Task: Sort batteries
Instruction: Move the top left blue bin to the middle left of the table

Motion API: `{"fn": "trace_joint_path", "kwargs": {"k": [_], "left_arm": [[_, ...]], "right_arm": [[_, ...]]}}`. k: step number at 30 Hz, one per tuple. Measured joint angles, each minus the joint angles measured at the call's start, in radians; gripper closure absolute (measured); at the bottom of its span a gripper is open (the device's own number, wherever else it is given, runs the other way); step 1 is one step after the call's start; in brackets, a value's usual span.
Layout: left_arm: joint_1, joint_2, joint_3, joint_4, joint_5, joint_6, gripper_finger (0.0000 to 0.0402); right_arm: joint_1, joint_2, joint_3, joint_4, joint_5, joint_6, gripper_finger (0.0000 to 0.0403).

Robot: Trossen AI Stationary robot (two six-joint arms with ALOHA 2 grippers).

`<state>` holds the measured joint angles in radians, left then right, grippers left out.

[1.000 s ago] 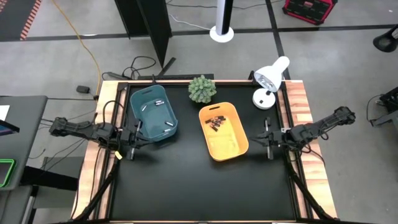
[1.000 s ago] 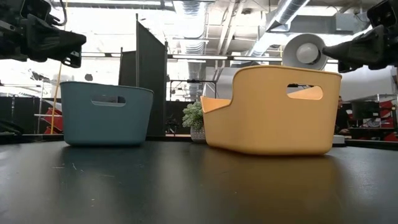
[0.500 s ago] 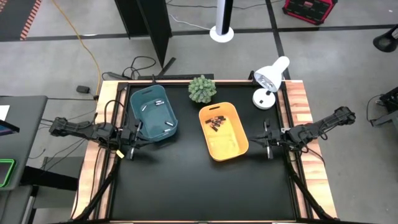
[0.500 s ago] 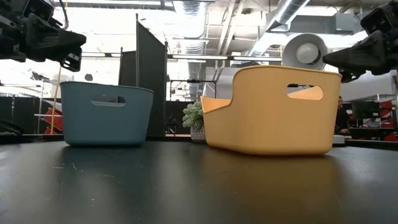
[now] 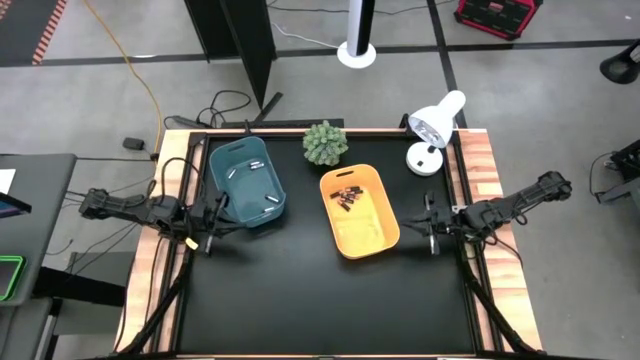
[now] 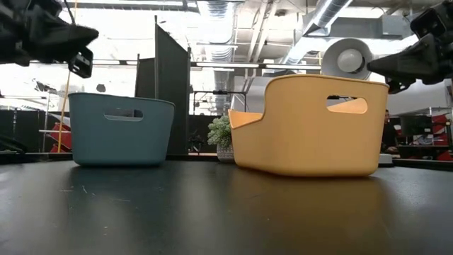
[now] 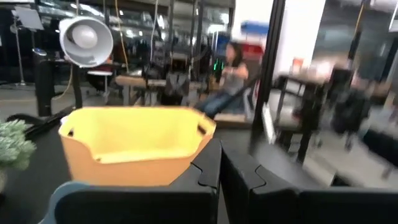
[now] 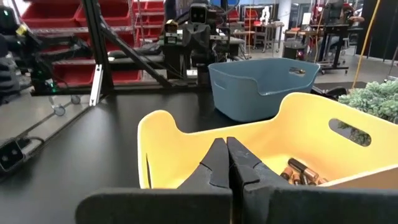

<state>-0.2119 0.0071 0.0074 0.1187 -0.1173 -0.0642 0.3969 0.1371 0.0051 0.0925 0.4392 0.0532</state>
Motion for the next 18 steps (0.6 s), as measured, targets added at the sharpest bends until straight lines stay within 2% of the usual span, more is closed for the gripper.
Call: {"fn": "trace_joint_path", "kwargs": {"k": [4,10,18], "left_arm": [[0.0,0.0,0.015,0.011,0.0,-0.106,0.0401],[0.0,0.0,0.03,0.029,-0.012,-0.079,0.0401],[-0.001,0.037,0.031,-0.046,-0.234,-0.147,0.0394]], "right_arm": [[0.0,0.0,0.004,0.014,0.001,0.006,0.0403],[-0.001,0.0,0.006,0.009,0.003,0.111,0.0403],[-0.045,0.0,0.008,-0.001,0.003,0.096,0.0403]]}}
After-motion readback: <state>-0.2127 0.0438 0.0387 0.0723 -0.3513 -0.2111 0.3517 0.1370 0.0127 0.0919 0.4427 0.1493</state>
